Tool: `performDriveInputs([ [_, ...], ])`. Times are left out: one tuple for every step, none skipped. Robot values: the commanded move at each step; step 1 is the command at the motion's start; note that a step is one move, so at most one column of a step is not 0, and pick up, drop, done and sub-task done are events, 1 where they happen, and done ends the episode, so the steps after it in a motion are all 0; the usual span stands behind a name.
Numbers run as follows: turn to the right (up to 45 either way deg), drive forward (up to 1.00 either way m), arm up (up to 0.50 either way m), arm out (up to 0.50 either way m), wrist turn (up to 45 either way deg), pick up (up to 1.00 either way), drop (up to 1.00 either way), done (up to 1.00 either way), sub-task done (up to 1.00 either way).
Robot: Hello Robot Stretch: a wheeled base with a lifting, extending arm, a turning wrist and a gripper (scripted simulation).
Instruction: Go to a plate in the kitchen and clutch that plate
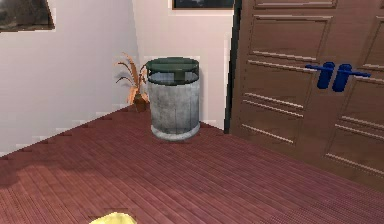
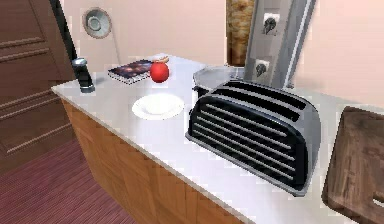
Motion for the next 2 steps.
performDriveInputs([
  [0.0,0.0,0.5,0.0,0.0,0.0,0.0,0.0,0.0],
  [0.0,0.0,0.38,0.0,0.0,0.0,0.0,0.0,0.0],
])
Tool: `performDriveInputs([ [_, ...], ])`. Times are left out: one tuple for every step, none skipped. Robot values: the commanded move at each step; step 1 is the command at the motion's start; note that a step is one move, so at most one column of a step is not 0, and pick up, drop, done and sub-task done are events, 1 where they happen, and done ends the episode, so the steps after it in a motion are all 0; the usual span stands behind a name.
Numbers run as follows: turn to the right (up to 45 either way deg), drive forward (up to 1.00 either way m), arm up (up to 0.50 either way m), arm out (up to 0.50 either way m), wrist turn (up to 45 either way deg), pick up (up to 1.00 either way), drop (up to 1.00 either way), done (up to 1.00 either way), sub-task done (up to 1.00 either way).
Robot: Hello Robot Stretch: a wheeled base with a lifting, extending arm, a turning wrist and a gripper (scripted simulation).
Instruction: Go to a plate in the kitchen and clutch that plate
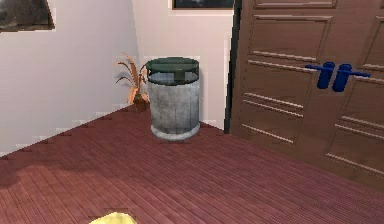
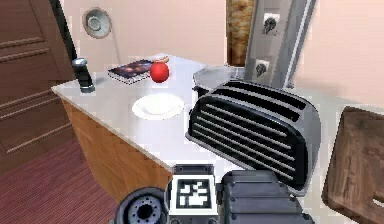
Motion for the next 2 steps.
performDriveInputs([
  [0.0,0.0,0.0,0.44,0.0,0.0,0.0,0.0,0.0],
  [0.0,0.0,0.0,0.0,45.0,0.0,0.0,0.0,0.0],
])
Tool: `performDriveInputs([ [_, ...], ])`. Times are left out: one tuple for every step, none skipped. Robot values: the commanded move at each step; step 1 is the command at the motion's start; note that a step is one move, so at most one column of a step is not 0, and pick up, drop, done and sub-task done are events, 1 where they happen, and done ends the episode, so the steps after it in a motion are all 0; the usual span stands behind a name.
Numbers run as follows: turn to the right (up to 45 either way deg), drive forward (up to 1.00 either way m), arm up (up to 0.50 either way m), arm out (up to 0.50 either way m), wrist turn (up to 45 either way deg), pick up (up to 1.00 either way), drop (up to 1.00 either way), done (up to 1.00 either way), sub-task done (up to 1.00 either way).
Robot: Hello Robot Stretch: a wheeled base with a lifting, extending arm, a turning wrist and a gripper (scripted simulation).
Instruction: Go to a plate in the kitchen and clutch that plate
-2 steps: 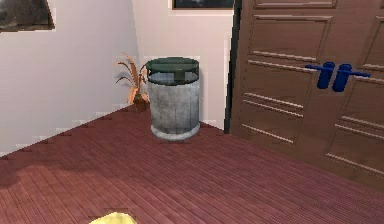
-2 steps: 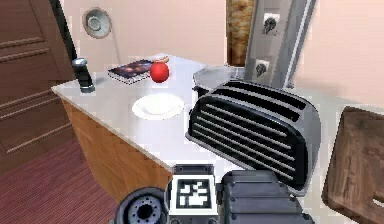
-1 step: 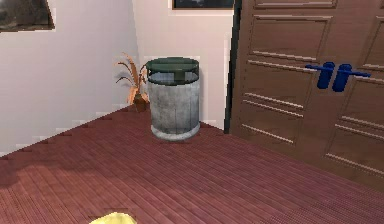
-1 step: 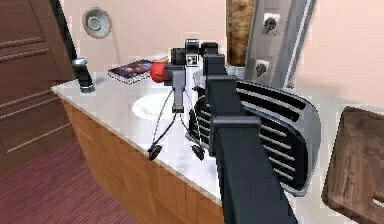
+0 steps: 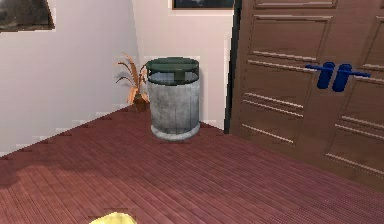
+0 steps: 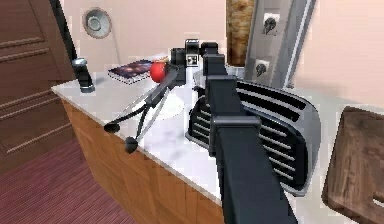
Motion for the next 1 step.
performDriveInputs([
  [0.0,0.0,0.0,0.0,45.0,0.0,0.0,0.0,0.0],
])
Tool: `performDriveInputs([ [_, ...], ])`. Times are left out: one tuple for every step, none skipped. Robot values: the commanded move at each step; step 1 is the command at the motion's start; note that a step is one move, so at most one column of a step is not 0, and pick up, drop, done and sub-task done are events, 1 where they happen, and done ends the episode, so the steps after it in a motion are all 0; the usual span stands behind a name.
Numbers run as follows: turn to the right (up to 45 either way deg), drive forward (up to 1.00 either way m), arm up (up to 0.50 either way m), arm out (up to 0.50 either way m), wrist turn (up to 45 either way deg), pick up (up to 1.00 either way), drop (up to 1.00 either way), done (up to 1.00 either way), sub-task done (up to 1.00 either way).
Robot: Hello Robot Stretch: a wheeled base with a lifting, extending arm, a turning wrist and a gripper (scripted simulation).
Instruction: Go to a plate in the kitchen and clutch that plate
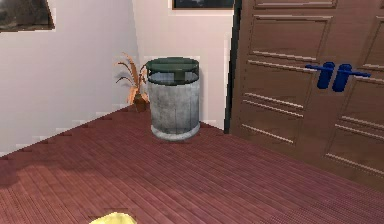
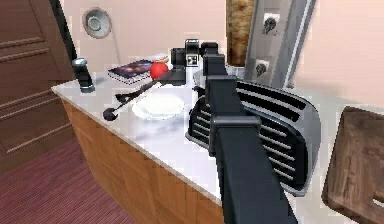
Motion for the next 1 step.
performDriveInputs([
  [0.0,0.0,0.0,0.0,45.0,0.0,0.0,0.0,0.0],
])
